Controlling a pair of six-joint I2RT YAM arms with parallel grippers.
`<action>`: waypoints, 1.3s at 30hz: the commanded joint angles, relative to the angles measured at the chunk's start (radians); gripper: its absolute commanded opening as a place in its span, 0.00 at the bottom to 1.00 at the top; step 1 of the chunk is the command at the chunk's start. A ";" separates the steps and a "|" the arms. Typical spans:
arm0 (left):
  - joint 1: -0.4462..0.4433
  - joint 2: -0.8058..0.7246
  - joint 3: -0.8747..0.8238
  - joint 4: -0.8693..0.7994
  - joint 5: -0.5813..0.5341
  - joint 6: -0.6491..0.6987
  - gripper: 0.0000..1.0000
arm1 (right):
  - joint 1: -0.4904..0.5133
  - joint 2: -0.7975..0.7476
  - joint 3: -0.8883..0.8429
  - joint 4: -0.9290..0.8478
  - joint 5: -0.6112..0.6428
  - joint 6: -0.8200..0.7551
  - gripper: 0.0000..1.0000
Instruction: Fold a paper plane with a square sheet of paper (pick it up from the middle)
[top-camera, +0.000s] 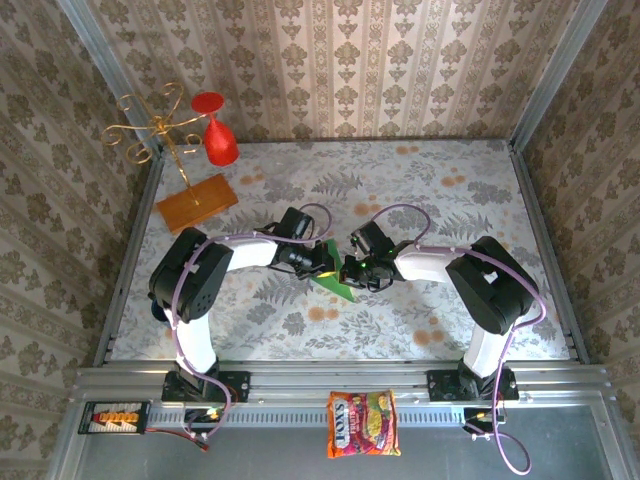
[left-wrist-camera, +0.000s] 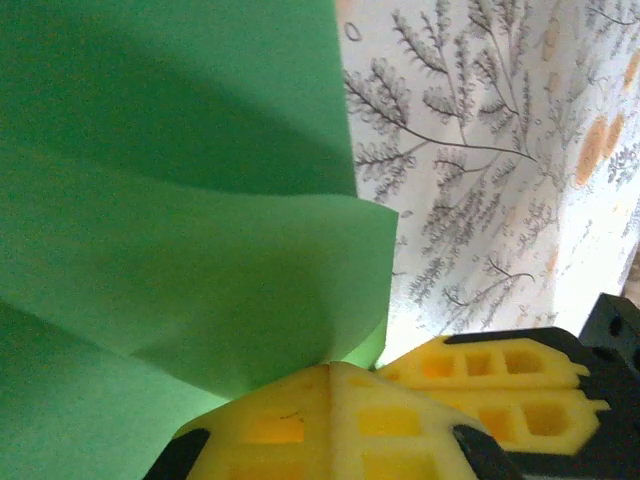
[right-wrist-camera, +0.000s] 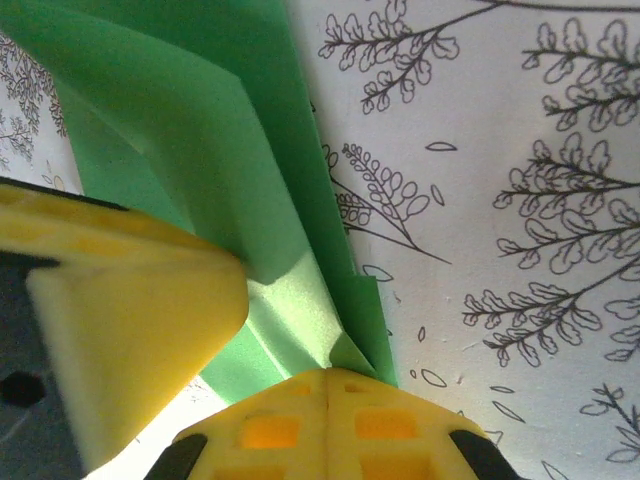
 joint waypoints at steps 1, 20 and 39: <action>-0.004 0.025 0.000 -0.026 -0.030 0.023 0.04 | -0.002 0.054 -0.017 -0.121 0.043 0.007 0.04; 0.108 0.064 0.007 0.007 -0.088 0.089 0.07 | -0.016 0.065 -0.036 -0.256 0.117 -0.087 0.05; 0.282 0.075 0.034 0.049 -0.208 0.164 0.07 | -0.024 0.066 -0.036 -0.265 0.109 -0.084 0.05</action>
